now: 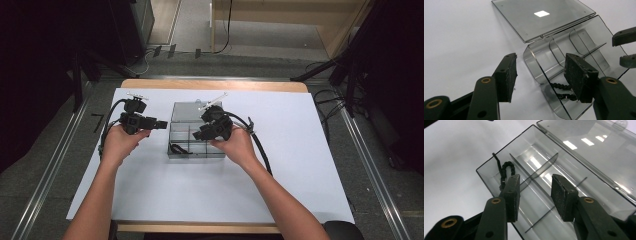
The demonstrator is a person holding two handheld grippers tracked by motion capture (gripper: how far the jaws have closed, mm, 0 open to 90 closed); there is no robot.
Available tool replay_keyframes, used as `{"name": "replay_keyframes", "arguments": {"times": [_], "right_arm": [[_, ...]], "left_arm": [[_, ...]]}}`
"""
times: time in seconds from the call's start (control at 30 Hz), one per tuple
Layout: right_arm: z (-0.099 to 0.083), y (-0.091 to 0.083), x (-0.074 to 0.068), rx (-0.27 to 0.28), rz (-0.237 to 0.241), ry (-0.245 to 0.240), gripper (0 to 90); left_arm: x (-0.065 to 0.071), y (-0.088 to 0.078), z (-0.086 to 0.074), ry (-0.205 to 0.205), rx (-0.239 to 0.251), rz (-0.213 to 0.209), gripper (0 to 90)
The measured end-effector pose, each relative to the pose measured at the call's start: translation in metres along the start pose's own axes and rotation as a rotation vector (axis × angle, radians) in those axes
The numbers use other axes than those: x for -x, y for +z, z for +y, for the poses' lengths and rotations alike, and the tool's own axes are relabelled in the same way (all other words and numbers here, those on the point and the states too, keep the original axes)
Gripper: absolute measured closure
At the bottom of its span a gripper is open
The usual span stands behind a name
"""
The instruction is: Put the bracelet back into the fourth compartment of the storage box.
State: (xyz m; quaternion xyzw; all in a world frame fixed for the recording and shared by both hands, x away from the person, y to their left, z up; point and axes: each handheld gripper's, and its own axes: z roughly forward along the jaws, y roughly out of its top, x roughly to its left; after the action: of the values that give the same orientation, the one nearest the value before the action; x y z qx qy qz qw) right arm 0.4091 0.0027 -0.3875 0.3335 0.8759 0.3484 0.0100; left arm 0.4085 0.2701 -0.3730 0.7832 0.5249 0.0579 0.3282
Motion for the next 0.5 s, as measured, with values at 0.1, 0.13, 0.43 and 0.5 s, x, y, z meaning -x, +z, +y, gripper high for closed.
{"name": "replay_keyframes", "arguments": {"times": [0.1,0.13,0.43,0.5], "right_arm": [[-0.002,-0.004,0.007,0.022,0.004,0.014,60.7],[-0.002,-0.005,0.009,0.027,0.004,0.021,60.7],[-0.005,-0.009,0.025,0.048,-0.033,0.062,61.6],[-0.006,-0.011,0.029,0.057,-0.05,0.073,61.6]], "left_arm": [[0.0,0.001,0.003,-0.002,0.01,0.005,47.0],[0.001,0.001,0.004,0.001,0.009,0.009,47.3],[0.0,0.016,0.011,-0.011,-0.026,0.012,46.7],[0.0,0.019,0.013,-0.016,-0.025,0.011,46.6]]}}
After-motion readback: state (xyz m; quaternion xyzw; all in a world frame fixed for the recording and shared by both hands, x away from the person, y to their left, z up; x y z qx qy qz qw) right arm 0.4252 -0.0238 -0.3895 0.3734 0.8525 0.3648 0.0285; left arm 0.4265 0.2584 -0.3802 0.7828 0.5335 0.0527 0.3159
